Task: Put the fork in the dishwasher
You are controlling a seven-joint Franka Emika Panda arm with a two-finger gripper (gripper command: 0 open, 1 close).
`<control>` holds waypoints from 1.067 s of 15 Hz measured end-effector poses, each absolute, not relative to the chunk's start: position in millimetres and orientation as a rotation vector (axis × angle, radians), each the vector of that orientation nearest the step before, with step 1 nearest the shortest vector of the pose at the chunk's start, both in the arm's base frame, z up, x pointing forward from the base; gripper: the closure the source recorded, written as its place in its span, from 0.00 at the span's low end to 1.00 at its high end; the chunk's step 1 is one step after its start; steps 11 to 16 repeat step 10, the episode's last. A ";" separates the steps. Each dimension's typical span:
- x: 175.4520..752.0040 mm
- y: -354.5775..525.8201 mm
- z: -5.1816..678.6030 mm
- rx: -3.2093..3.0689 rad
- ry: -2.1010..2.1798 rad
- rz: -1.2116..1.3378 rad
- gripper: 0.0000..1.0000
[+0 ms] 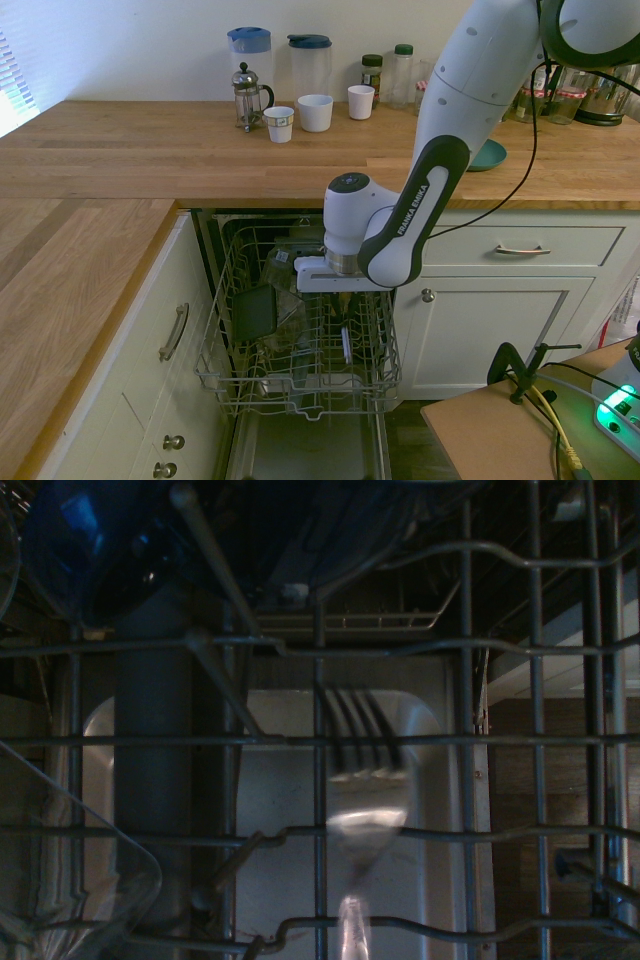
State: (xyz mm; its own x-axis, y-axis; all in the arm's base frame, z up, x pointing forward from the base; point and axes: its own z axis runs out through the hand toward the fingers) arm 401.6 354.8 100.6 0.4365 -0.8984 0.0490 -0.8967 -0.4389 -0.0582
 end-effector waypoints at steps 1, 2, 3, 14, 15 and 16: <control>402.0 353.8 100.9 -2.643 1.653 -0.120 0.00; 402.0 352.4 102.7 -2.643 1.654 -0.129 0.00; 400.6 350.9 107.3 -2.641 1.653 -0.137 0.00; 360.4 341.5 212.3 -2.591 1.648 -0.273 0.00; 360.4 341.5 212.3 -2.591 1.648 -0.273 0.00; 360.4 341.5 212.3 -2.591 1.648 -0.273 0.00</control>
